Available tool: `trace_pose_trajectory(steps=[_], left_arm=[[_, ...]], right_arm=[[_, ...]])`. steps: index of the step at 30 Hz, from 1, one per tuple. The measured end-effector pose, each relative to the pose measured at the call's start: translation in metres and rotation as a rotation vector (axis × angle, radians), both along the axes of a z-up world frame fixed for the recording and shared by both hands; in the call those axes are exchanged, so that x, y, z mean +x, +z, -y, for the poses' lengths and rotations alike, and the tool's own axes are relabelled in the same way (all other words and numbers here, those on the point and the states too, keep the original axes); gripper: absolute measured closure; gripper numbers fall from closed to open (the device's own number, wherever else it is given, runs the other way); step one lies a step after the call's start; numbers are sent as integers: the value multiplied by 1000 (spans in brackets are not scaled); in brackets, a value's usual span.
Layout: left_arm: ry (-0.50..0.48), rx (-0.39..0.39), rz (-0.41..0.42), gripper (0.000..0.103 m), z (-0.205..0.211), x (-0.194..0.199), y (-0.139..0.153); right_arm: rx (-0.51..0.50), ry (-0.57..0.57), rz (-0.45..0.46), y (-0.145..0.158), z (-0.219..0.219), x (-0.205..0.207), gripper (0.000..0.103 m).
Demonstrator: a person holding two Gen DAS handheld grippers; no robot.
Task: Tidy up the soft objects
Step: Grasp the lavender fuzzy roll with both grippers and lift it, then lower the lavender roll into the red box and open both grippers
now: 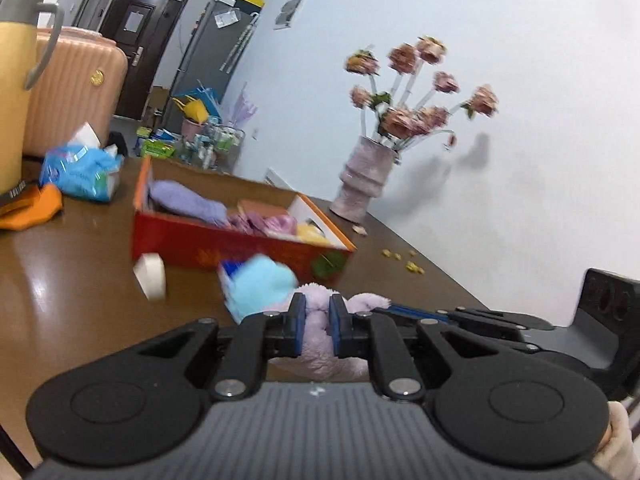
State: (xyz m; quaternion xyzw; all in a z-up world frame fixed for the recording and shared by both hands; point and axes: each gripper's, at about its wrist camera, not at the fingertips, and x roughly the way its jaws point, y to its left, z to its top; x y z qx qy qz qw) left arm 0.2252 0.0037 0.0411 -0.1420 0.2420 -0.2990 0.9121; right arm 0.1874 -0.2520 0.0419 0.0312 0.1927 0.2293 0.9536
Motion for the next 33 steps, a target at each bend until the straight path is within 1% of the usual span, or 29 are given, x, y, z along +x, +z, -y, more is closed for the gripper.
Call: trace_pose_trajectory(steps=[2, 3, 4, 6, 8, 10, 11, 12, 13, 14, 15, 16, 17, 18, 19, 20, 21, 22, 23, 25, 27, 29, 31, 32, 33], left_arm=[[4, -29, -36, 91, 6, -16, -14], [1, -38, -43, 92, 9, -24, -22], [-4, -30, -42, 92, 12, -32, -30], [-14, 15, -21, 92, 21, -50, -49], [0, 52, -68, 92, 23, -61, -64], [-6, 32, -103, 90, 17, -71, -73], [-14, 22, -110, 83, 14, -77, -74], [-34, 11, -112, 75, 10, -83, -73], [-48, -3, -106, 50, 6, -89, -71], [-49, -23, -94, 32, 1, -95, -67], [-55, -44, -78, 29, -4, -99, -64], [-64, -60, -66, 29, -5, -100, -61], [-58, -68, -73, 29, -6, -97, -60], [-46, -71, -103, 29, -4, -91, -59], [-30, -74, -151, 29, -2, -83, -60], [-10, -72, -207, 37, 2, -73, -63], [7, -68, -254, 43, 6, -64, -68], [16, -64, -284, 52, 10, -58, -73], [20, -58, -309, 58, 13, -55, -78], [19, -56, -330, 63, 15, -54, -86], [25, -52, -320, 63, 12, -57, -90], [24, -54, -315, 61, 9, -59, -90], [9, -56, -291, 61, 9, -63, -87], [4, -51, -284, 61, 11, -63, -86], [-1, -45, -284, 65, 14, -62, -87]], right_arm=[[0, -15, -22, -10, 11, -17, 93], [-16, -24, -14, -17, 14, -27, 93], [-33, -31, 0, -24, 16, -36, 93], [-47, -37, -10, -39, 18, -50, 93], [-46, -37, -41, -54, 20, -64, 89], [-57, -43, -79, -63, 19, -76, 85], [-66, -39, -89, -66, 19, -83, 80], [-60, -37, -90, -67, 21, -92, 66], [-41, -33, -88, -68, 24, -101, 49], [-15, -25, -80, -66, 27, -108, 43], [18, -10, -71, -65, 31, -114, 38], [57, 3, -62, -64, 36, -118, 40], [104, -1, -58, -63, 42, -119, 40], [137, -18, -67, -62, 44, -116, 40], [169, -42, -89, -63, 47, -111, 42], [200, -67, -118, -64, 48, -102, 47], [225, -83, -136, -65, 50, -95, 56], [251, -95, -155, -69, 51, -87, 65], [263, -111, -182, -72, 50, -78, 67], [236, -135, -238, -81, 44, -65, 71], [194, -153, -262, -89, 37, -62, 72], [167, -150, -249, -93, 35, -68, 72], [157, -148, -243, -94, 34, -74, 73], [158, -149, -242, -96, 35, -76, 73], [159, -149, -243, -97, 35, -76, 75]])
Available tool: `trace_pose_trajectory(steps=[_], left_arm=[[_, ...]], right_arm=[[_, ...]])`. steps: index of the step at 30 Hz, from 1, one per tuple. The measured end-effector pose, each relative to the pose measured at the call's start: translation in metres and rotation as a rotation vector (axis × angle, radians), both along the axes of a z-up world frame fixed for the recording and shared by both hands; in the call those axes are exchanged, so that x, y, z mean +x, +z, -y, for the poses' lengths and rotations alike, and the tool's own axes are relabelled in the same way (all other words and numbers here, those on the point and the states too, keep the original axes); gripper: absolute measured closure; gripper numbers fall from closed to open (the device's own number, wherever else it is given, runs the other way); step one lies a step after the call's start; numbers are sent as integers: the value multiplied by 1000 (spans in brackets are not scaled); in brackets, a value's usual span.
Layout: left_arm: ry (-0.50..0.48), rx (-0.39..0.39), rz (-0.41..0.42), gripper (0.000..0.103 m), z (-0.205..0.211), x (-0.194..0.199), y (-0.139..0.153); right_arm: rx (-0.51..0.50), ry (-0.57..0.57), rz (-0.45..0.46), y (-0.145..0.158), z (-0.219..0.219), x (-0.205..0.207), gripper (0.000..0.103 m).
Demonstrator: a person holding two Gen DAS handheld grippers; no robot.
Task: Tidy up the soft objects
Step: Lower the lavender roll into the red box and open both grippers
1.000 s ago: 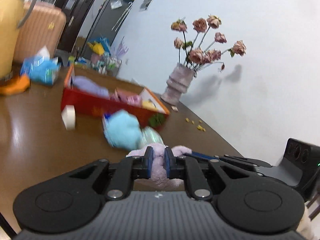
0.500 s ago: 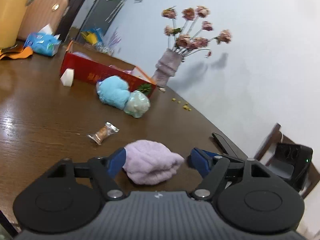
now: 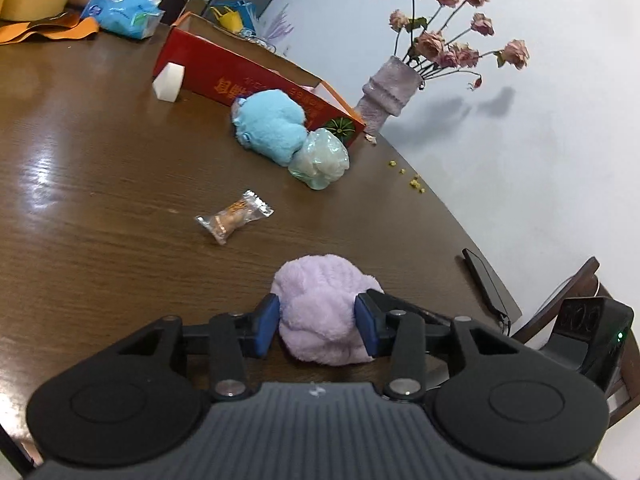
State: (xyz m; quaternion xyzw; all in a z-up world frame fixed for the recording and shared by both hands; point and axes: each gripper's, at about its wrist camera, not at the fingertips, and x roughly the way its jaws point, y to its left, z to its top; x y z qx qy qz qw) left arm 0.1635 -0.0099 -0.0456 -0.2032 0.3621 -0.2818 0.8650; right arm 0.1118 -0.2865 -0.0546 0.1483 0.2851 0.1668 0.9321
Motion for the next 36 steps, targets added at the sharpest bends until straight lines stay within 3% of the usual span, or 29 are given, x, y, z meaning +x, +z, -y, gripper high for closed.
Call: trace_pose_trajectory(steps=[4, 10, 16, 20, 25, 29, 31, 33, 36], left_arm=[[-15, -1, 5, 75, 5, 8, 3], [-52, -45, 138, 76, 7, 43, 50], [-11, -18, 220, 76, 2, 149, 104], [29, 52, 235, 75, 3, 233, 121], [101, 223, 182, 74, 4, 304, 101], [113, 348, 160, 73, 9, 320, 73], [123, 376, 145, 68, 7, 321, 62], [150, 403, 141, 55, 2, 322, 58], [145, 374, 161, 51, -6, 317, 66]], right_arm=[[26, 6, -10, 3, 1, 3, 89], [36, 18, 87, 47, 6, 32, 90], [19, 56, 182, 108, 1, 144, 90], [32, 70, 138, 125, -8, 240, 90], [-33, 81, 50, 112, -42, 333, 89], [-152, 112, -38, 84, -74, 375, 89], [-176, 130, -80, 72, -86, 384, 89], [-189, 125, -106, 66, -91, 389, 87], [-194, 109, -129, 64, -94, 394, 79]])
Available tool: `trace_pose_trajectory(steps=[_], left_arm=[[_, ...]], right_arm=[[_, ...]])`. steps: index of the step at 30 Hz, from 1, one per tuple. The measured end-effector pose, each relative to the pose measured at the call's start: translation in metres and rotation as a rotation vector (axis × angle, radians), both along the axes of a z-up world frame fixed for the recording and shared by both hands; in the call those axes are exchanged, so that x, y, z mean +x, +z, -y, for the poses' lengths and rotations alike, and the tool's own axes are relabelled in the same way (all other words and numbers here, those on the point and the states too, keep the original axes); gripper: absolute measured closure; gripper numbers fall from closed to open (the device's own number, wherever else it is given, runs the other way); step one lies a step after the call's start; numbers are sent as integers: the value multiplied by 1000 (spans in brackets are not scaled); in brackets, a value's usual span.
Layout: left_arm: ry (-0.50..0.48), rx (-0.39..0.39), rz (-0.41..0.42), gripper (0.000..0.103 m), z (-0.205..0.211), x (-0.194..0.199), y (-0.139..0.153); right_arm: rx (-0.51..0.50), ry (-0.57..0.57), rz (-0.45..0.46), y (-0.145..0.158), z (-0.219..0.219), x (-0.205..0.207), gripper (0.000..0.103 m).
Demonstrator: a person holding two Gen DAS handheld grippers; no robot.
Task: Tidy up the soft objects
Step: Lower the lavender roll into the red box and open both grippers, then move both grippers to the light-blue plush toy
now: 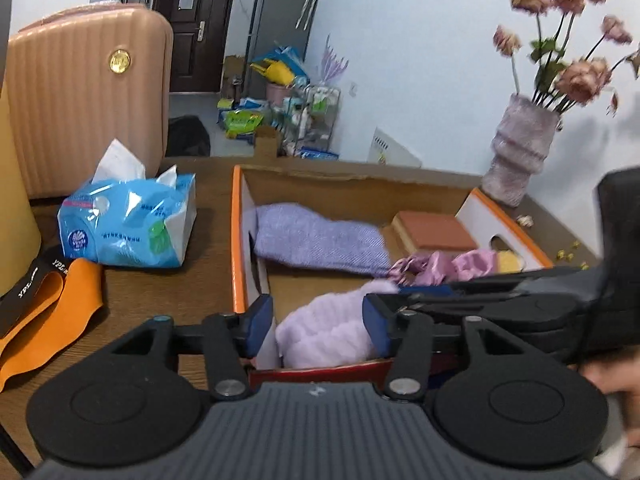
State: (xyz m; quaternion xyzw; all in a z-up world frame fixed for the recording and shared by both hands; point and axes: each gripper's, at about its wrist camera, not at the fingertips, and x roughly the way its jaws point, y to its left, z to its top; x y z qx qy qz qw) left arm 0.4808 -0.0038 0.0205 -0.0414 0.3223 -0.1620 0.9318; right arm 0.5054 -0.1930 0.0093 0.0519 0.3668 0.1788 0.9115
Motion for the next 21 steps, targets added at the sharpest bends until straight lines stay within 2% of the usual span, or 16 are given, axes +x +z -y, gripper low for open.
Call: trace_pose_trajectory(steps=[1, 3, 4, 6, 9, 11, 13, 16, 18, 21], left_arm=[[2, -7, 3, 49, -1, -2, 6], [16, -10, 36, 44, -3, -12, 22], [17, -13, 55, 39, -4, -19, 29], [17, -3, 82, 38, -5, -30, 45], [18, 8, 140, 32, -7, -57, 74], [16, 16, 207, 16, -10, -82, 94], [23, 46, 272, 14, -14, -108, 108], [37, 74, 309, 12, -17, -143, 122], [43, 70, 329, 10, -18, -161, 129], [54, 54, 345, 8, -17, -191, 135]], right_arm=[[20, 17, -10, 0, 1, 1, 65], [70, 31, -26, -1, 10, 1, 46], [91, 20, -17, 3, 17, -3, 46], [106, -9, 10, 19, 30, -14, 46], [101, -37, 93, 61, 58, -48, 46], [73, -71, 164, 91, 77, -75, 43], [50, -111, 229, 117, 98, -108, 36], [5, -143, 310, 142, 121, -155, 34], [-29, -159, 357, 152, 130, -187, 34], [-26, -162, 399, 157, 138, -230, 34]])
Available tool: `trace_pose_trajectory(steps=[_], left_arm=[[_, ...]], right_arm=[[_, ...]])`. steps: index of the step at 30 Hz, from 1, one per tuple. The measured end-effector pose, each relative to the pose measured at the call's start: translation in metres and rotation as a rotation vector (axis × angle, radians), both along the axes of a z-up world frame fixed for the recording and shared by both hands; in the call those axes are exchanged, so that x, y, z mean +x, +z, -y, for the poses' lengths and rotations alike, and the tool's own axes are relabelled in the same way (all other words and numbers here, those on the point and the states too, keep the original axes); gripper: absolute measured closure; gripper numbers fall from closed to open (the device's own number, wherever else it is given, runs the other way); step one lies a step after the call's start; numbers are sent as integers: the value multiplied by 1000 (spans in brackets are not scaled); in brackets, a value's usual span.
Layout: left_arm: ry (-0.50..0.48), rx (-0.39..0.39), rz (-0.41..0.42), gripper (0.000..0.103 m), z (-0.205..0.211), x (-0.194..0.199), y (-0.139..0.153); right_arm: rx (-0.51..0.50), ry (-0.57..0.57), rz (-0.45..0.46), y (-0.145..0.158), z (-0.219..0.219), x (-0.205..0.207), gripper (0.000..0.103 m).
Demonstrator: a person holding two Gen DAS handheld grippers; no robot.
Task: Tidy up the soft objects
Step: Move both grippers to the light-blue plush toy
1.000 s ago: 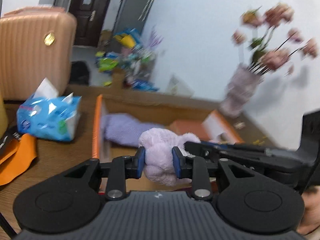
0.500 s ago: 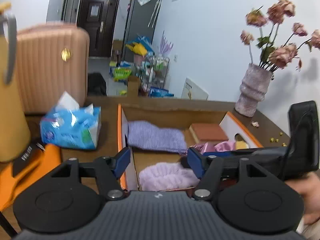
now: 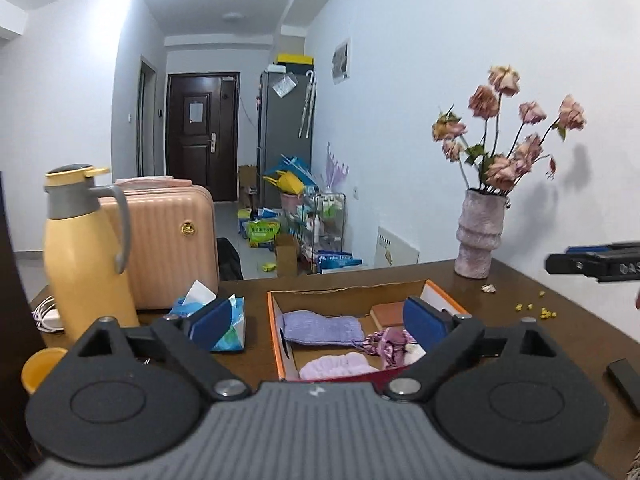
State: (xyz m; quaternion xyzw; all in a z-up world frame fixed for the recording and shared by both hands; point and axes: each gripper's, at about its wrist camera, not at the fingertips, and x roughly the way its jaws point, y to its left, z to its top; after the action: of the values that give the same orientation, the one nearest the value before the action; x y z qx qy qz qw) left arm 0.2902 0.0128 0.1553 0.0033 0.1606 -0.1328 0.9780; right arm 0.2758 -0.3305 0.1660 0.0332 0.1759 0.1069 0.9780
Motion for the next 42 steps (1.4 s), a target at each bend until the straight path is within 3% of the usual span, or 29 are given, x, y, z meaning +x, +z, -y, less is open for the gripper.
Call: trace_pose_trajectory(steps=[3, 7, 10, 14, 17, 19, 21, 27, 29, 32, 36, 39, 42], left_arm=[[-14, -40, 11, 2, -2, -36, -8], [-36, -85, 34, 0, -8, -95, -36], [-25, -122, 35, 0, -12, -139, -64], [-20, -156, -36, 0, -15, -176, -98], [-16, -144, -88, 0, -18, -182, -113], [2, -123, -90, 0, -20, -180, -114], [2, -133, -87, 0, -20, -176, -115], [-61, -136, -134, 0, -8, -136, -134], [-58, -131, -164, 0, -1, -106, -144], [-92, -196, -252, 1, 6, -57, -151], [-86, -213, -300, 6, 20, -4, -153], [-125, -214, -318, 11, 30, 26, -158], [-153, -226, -357, 18, 40, 54, -168]], right_arm=[[25, 17, 62, -8, 5, -53, 34], [40, 55, 100, -43, 2, -134, 33], [38, 68, 103, -76, -10, -183, 30], [108, 75, 54, -115, -20, -224, 31], [172, 123, -17, -136, -30, -232, 48], [152, 132, -52, -144, -41, -228, 66], [142, 126, -55, -148, -49, -224, 68], [178, 120, -110, -162, -56, -177, 69], [200, 126, -144, -169, -60, -148, 69], [236, 113, -170, -176, -64, -100, 67], [295, 53, -212, -185, -62, -40, 66], [274, -2, -237, -191, -59, -5, 67], [260, -80, -236, -193, -48, 10, 60]])
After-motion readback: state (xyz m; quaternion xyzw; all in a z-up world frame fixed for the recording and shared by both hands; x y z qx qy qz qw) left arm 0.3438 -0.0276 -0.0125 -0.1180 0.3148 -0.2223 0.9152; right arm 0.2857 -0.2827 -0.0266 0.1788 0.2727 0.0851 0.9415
